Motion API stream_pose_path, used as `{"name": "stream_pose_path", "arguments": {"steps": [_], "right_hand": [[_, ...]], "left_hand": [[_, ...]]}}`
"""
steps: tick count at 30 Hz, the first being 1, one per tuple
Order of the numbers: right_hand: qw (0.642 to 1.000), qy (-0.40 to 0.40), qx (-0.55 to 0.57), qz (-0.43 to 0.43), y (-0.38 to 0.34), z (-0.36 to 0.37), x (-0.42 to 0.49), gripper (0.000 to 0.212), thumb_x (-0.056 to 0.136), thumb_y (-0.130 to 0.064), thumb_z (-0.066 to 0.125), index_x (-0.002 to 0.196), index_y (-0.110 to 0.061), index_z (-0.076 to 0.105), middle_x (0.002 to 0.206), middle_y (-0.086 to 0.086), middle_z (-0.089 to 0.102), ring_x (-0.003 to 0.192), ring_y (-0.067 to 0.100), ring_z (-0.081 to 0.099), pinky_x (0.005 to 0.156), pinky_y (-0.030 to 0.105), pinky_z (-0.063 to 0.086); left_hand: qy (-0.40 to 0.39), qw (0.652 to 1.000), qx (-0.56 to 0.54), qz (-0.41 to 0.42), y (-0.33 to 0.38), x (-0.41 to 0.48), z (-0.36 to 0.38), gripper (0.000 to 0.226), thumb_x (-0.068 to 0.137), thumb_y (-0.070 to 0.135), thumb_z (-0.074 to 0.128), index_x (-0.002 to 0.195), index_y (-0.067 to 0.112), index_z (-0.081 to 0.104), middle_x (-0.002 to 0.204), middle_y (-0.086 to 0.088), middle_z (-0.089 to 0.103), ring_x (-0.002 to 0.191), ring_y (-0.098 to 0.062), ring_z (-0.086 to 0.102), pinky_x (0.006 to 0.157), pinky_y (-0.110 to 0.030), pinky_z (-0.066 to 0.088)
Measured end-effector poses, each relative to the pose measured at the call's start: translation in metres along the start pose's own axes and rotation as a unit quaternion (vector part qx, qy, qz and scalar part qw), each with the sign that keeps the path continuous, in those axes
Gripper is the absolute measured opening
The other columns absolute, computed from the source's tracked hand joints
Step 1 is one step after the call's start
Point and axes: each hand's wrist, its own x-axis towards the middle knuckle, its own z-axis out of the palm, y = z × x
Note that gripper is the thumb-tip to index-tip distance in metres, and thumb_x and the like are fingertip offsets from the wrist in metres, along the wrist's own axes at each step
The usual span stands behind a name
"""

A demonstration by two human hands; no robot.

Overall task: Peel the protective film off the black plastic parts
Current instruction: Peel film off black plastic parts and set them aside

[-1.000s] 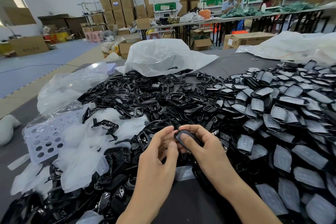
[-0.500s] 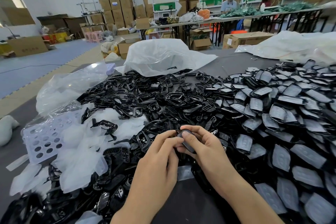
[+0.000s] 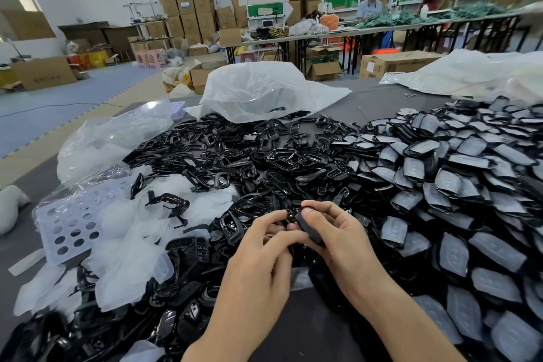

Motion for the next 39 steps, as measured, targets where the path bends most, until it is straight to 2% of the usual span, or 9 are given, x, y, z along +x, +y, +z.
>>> {"name": "stream_pose_path", "arguments": {"steps": [5, 11, 15, 18, 20, 26, 29, 34, 39], "right_hand": [[0.998, -0.021, -0.062, -0.01, 0.005, 0.0, 0.0, 0.009, 0.095, -0.006, 0.065, 0.098, -0.009, 0.073, 0.084, 0.005, 0.072, 0.076, 0.012, 0.07, 0.068, 0.023, 0.059], [0.993, -0.045, -0.108, -0.019, 0.008, 0.004, -0.003, 0.01, 0.098, -0.003, 0.061, 0.105, -0.002, 0.067, 0.086, 0.009, 0.075, 0.073, 0.018, 0.075, 0.065, 0.022, 0.058], [0.993, -0.043, -0.109, -0.012, 0.007, 0.004, -0.004, 0.01, 0.098, -0.004, 0.06, 0.106, -0.003, 0.067, 0.095, 0.016, 0.074, 0.076, 0.023, 0.076, 0.066, 0.023, 0.058], [0.994, -0.039, -0.104, -0.009, 0.005, 0.003, -0.003, 0.01, 0.098, -0.005, 0.061, 0.105, -0.005, 0.069, 0.09, 0.01, 0.075, 0.076, 0.023, 0.076, 0.065, 0.022, 0.058], [0.994, -0.041, -0.1, -0.009, 0.006, 0.002, -0.003, 0.01, 0.097, -0.005, 0.062, 0.104, -0.006, 0.069, 0.087, 0.007, 0.075, 0.076, 0.023, 0.076, 0.065, 0.022, 0.058], [0.991, -0.071, -0.113, -0.021, 0.007, 0.002, -0.004, 0.012, 0.096, -0.01, 0.064, 0.106, -0.009, 0.072, 0.093, 0.01, 0.078, 0.082, 0.022, 0.076, 0.069, 0.025, 0.059], [0.987, -0.089, -0.128, -0.034, 0.007, 0.001, -0.005, 0.012, 0.096, -0.014, 0.065, 0.103, -0.013, 0.075, 0.1, 0.01, 0.077, 0.092, 0.023, 0.075, 0.073, 0.028, 0.061], [0.975, -0.13, -0.17, -0.054, 0.011, 0.003, -0.004, 0.022, 0.101, -0.009, 0.058, 0.111, -0.022, 0.073, 0.091, 0.002, 0.076, 0.077, 0.018, 0.074, 0.07, 0.024, 0.059], [0.949, -0.151, -0.266, -0.082, 0.012, 0.0, -0.005, 0.036, 0.104, -0.016, 0.053, 0.112, -0.047, 0.068, 0.089, 0.003, 0.075, 0.069, 0.017, 0.07, 0.066, 0.025, 0.055]], "left_hand": [[-0.015, 0.996, 0.081, 0.019, -0.003, 0.001, -0.006, 0.035, 0.093, 0.021, 0.044, 0.119, 0.041, 0.057, 0.137, 0.012, 0.045, 0.111, -0.002, 0.056, 0.078, -0.02, 0.052], [0.022, 0.984, 0.175, 0.013, -0.006, 0.006, -0.01, 0.029, 0.089, 0.019, 0.045, 0.102, 0.03, 0.067, 0.115, 0.003, 0.058, 0.095, -0.015, 0.062, 0.063, -0.026, 0.052], [0.053, 0.991, 0.116, -0.031, -0.003, 0.004, -0.01, 0.029, 0.092, 0.025, 0.04, 0.109, 0.033, 0.063, 0.107, 0.017, 0.056, 0.085, -0.002, 0.058, 0.058, -0.012, 0.041], [0.087, 0.991, 0.053, -0.089, -0.005, 0.005, -0.009, 0.026, 0.094, 0.031, 0.037, 0.11, 0.04, 0.056, 0.103, 0.024, 0.056, 0.083, 0.0, 0.057, 0.063, -0.013, 0.044], [0.094, 0.987, -0.018, -0.125, -0.004, 0.006, -0.007, 0.023, 0.097, 0.029, 0.043, 0.11, 0.043, 0.057, 0.101, 0.025, 0.061, 0.088, 0.0, 0.061, 0.071, -0.012, 0.044], [0.049, 0.964, -0.181, -0.187, 0.004, 0.01, -0.004, 0.022, 0.096, 0.022, 0.062, 0.102, 0.043, 0.066, 0.09, 0.018, 0.071, 0.082, -0.004, 0.067, 0.067, -0.01, 0.047], [0.036, 0.957, -0.203, -0.206, 0.005, 0.012, -0.003, 0.019, 0.093, 0.02, 0.068, 0.096, 0.039, 0.068, 0.082, 0.016, 0.07, 0.074, -0.003, 0.065, 0.065, -0.012, 0.047], [0.084, 0.942, -0.22, -0.241, 0.0, 0.013, -0.005, 0.012, 0.094, 0.015, 0.065, 0.09, 0.025, 0.069, 0.078, 0.012, 0.072, 0.071, -0.001, 0.065, 0.066, -0.011, 0.046], [0.118, 0.936, -0.214, -0.254, -0.006, 0.012, -0.008, 0.01, 0.095, 0.019, 0.062, 0.092, 0.026, 0.068, 0.078, 0.017, 0.07, 0.07, 0.001, 0.063, 0.066, -0.008, 0.044]]}}
